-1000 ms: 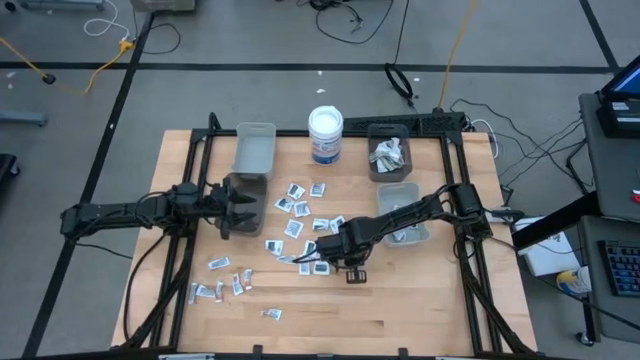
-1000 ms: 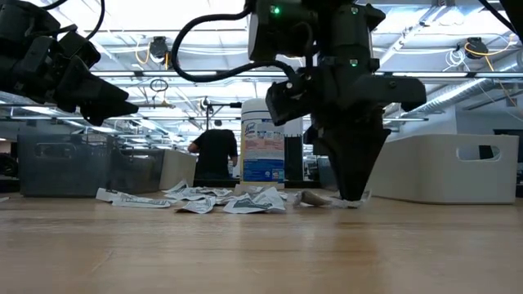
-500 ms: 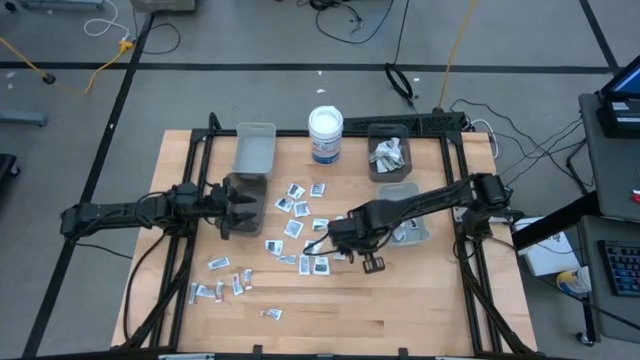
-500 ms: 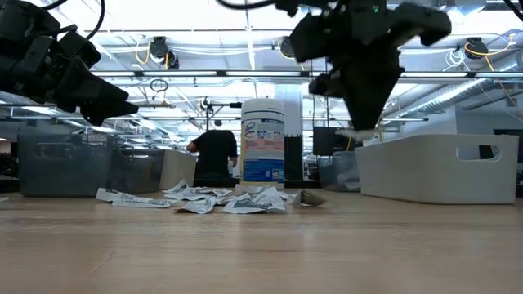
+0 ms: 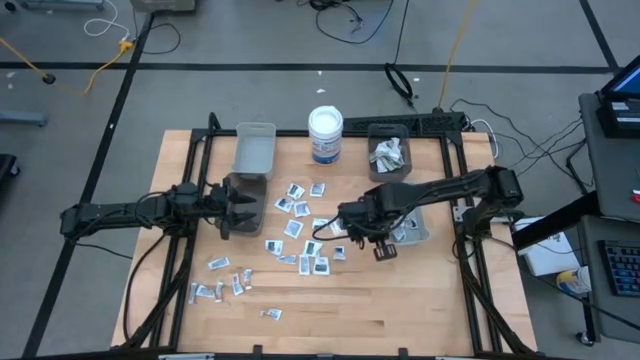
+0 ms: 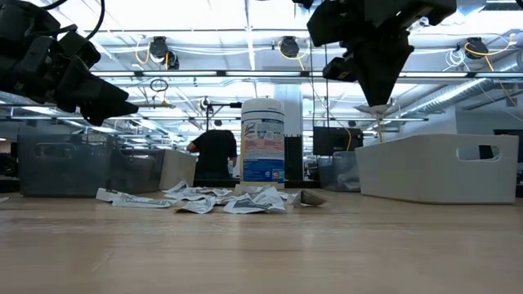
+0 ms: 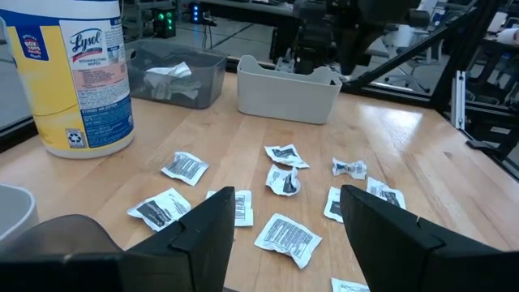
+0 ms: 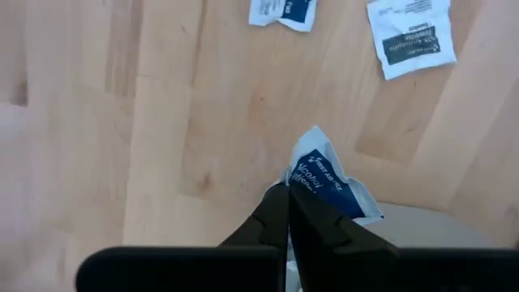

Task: Pick & Place First Aid Supplies
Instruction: Put the blue alcohol pad into the right gray bin

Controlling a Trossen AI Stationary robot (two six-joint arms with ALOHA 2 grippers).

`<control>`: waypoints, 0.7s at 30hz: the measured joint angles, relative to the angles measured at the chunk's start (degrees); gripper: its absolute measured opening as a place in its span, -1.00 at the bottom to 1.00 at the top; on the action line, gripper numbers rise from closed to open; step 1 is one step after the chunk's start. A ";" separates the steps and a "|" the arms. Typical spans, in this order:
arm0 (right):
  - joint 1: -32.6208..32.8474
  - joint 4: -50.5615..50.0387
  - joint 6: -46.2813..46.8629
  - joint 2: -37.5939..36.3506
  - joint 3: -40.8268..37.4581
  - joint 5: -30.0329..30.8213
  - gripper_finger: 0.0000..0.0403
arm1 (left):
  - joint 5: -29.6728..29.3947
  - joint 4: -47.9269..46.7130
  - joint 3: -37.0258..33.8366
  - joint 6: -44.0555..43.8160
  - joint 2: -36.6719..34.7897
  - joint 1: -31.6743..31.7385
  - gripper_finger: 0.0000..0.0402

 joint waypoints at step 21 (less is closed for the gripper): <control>-16.57 -0.47 -10.70 -16.65 -17.93 0.49 -1.00 | 0.01 0.00 0.00 -0.01 -0.01 0.00 0.14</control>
